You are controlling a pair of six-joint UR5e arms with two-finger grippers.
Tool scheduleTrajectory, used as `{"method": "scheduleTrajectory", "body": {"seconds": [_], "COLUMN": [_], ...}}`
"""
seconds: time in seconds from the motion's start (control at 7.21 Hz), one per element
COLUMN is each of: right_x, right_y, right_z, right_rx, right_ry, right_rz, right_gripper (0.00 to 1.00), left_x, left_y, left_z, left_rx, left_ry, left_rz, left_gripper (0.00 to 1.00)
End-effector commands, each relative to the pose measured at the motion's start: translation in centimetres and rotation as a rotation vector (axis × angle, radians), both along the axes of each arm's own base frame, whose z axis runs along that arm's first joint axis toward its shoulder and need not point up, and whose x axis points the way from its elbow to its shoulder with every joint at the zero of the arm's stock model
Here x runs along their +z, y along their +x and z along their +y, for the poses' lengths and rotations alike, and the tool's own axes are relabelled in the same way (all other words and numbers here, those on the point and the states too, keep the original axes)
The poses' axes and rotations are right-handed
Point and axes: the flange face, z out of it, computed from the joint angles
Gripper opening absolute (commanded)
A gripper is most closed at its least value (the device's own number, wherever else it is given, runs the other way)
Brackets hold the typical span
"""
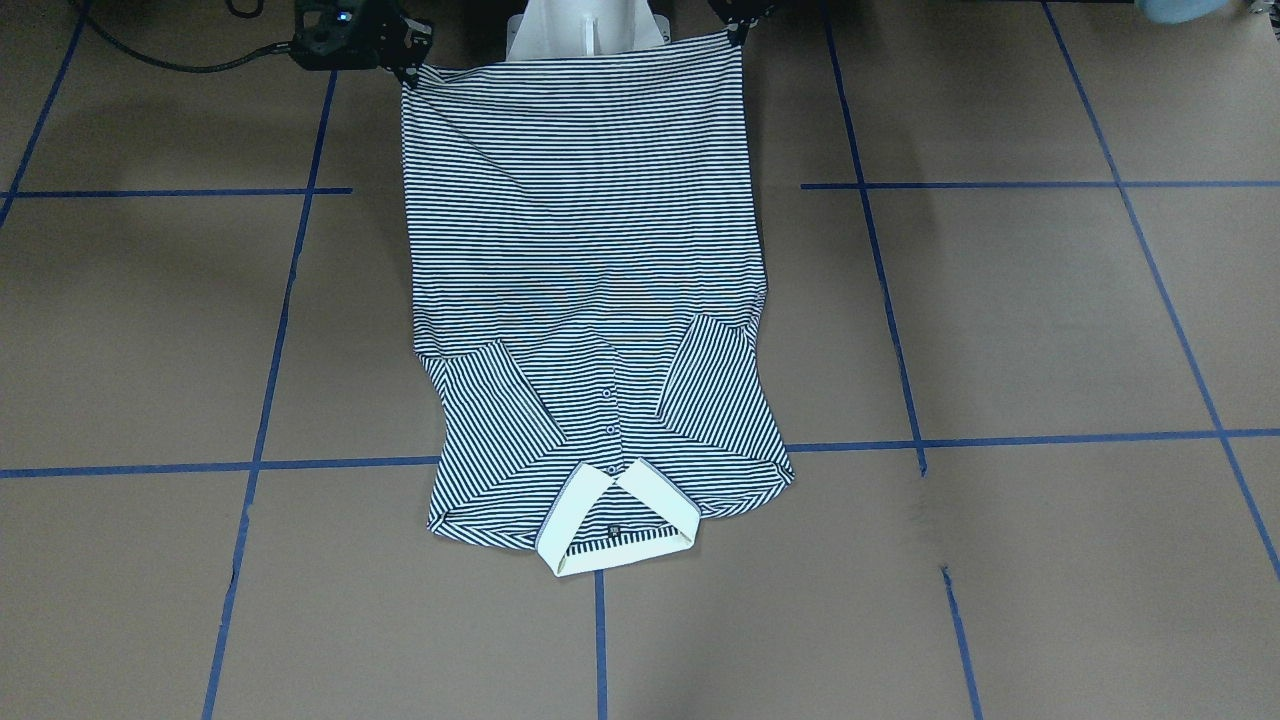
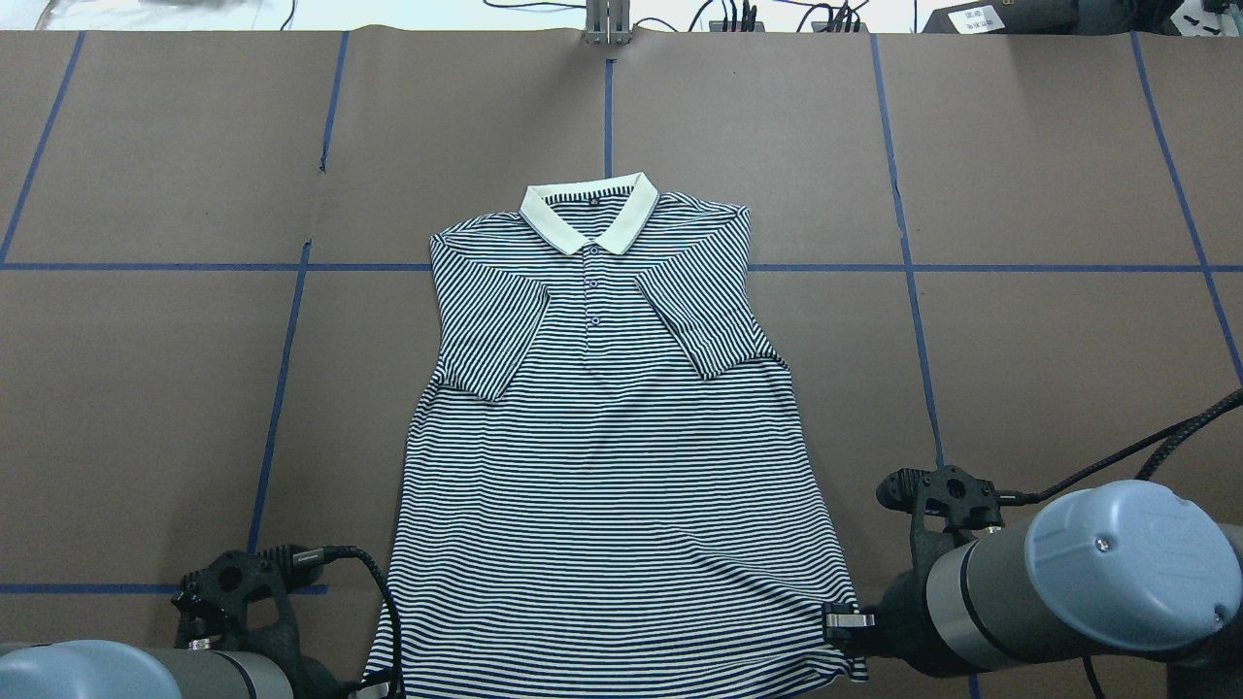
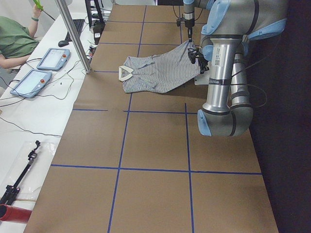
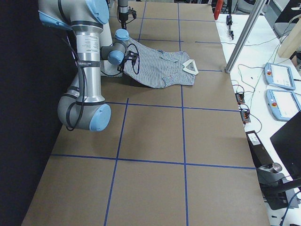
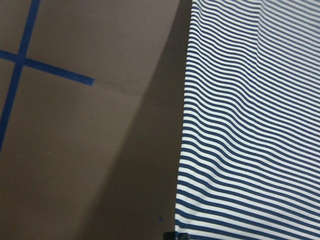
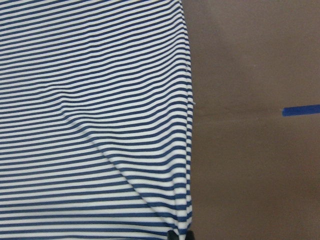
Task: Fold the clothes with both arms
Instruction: 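Lift the hem with both grippers and fold it toward the collar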
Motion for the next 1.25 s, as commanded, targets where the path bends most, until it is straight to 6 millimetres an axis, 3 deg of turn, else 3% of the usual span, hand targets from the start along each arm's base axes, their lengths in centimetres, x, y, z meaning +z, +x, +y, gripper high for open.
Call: {"method": "scheduleTrajectory", "body": {"seconds": [0.0,0.28,0.55,0.83,0.97,1.11], "right_x": [-1.2,-2.7,-1.7,0.1,1.1,2.8], "right_y": [-2.3,-4.1,-4.2,-5.1,-6.5,-6.5], "right_z": [-4.4,-13.6,-21.8,-29.5,-32.6,-35.0], "right_rx": [0.046,0.118,0.186,0.282,0.309,0.337], "right_ry": [0.063,0.183,0.25,0.297,0.316,0.325], "right_rz": [-0.028,-0.03,0.017,-0.044,-0.071,-0.081], "right_gripper": [0.0,0.0,0.0,0.0,0.0,0.0], "left_x": [0.3,0.3,1.1,3.1,4.2,6.0], "left_y": [0.5,1.0,0.6,-0.3,0.0,1.6], "left_z": [-1.9,-9.8,-17.5,-24.6,-28.4,-32.5], "left_rx": [0.029,-0.036,-0.09,-0.131,-0.181,-0.219], "left_ry": [0.079,0.198,0.284,0.313,0.323,0.323], "left_rz": [-0.014,-0.049,-0.084,-0.081,-0.082,-0.085], "left_gripper": [0.0,0.0,0.0,0.0,0.0,0.0]}}
